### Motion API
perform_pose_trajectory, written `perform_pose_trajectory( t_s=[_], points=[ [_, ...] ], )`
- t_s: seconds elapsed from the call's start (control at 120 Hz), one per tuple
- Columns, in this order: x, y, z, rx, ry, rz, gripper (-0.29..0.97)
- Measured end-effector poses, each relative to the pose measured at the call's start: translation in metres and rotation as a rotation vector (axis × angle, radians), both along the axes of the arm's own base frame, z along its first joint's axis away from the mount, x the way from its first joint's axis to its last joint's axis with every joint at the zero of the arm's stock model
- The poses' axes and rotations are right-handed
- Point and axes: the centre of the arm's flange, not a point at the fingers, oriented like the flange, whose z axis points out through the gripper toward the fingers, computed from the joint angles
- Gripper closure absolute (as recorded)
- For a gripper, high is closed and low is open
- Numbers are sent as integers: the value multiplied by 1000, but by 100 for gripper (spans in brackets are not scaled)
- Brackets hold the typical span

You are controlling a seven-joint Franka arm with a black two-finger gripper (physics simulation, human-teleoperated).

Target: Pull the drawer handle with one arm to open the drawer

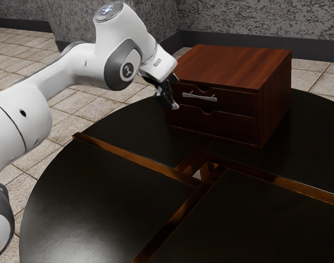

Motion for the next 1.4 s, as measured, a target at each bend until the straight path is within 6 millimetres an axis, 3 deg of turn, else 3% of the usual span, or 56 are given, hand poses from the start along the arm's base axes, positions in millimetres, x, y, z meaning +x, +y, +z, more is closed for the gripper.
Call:
perform_pose_trajectory(
  t_s=[0.15, 0.3, 0.5, 0.583, 0.633, 0.733, 1.108, 1.4],
  points=[
    [19, -4, -12, 32, 3, -98, 0],
    [22, -9, -20, 65, 31, -178, 0],
    [31, -18, -47, 92, 72, -265, -2],
    [32, -17, -49, 102, 72, -286, -8],
    [33, -17, -47, 108, 68, -298, 0],
    [34, -16, -39, 123, 52, -316, 1],
    [40, -12, -60, 143, 78, -368, 0],
    [34, -10, -62, 141, 96, -377, 22]
  ],
)
